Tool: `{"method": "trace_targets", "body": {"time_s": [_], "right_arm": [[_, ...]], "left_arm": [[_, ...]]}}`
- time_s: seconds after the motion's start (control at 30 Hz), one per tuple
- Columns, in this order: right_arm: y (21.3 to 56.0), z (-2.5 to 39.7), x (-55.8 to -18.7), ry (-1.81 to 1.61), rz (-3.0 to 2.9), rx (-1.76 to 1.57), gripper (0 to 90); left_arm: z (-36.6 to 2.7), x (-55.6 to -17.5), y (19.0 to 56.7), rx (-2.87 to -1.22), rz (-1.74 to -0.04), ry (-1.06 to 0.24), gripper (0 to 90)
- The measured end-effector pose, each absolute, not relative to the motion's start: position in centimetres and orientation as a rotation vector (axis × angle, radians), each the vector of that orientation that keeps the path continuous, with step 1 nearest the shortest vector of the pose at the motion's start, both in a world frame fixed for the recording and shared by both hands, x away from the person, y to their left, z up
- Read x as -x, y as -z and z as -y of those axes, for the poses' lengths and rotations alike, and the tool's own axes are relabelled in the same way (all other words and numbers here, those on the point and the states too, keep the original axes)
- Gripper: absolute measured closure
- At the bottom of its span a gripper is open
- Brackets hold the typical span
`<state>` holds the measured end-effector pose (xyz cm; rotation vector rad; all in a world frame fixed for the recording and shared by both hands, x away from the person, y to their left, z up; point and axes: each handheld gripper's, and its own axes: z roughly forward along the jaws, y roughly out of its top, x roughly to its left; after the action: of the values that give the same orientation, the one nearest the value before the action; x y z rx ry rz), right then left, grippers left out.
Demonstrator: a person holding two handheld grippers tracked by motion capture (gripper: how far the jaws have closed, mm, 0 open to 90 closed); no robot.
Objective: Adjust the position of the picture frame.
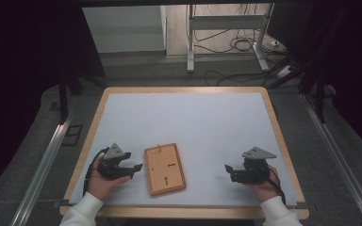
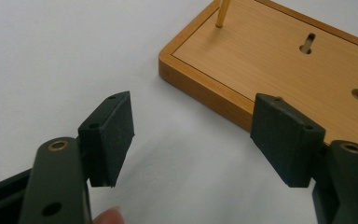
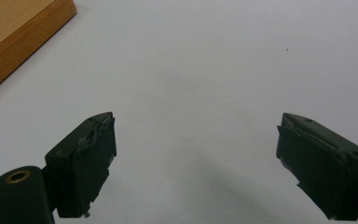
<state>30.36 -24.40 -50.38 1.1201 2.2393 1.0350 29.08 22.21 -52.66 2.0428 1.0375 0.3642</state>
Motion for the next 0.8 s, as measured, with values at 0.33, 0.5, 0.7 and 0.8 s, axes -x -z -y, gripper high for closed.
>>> {"method": "trace_targets", "body": {"time_s": [0.33, 0.5, 0.7, 0.8], "right_arm": [[50.6, 25.3, -29.7, -1.066, -2.225, -1.135, 13.3], [50.3, 25.1, -29.7, -1.09, -2.205, -1.168, 13.5], [50.3, 24.6, -29.2, -1.068, -2.205, -1.132, 13.8], [50.5, 24.9, -29.2, -1.068, -2.192, -1.137, 13.8]], "left_arm": [[-22.1, -29.4, 52.7, -2.039, -1.035, -0.37, 30.1], [-22.5, -29.0, 52.6, -2.024, -1.043, -0.369, 28.7], [-22.6, -29.4, 52.6, -2.014, -1.044, -0.362, 28.3], [-22.4, -29.6, 52.8, -2.021, -1.035, -0.352, 27.7]]}}
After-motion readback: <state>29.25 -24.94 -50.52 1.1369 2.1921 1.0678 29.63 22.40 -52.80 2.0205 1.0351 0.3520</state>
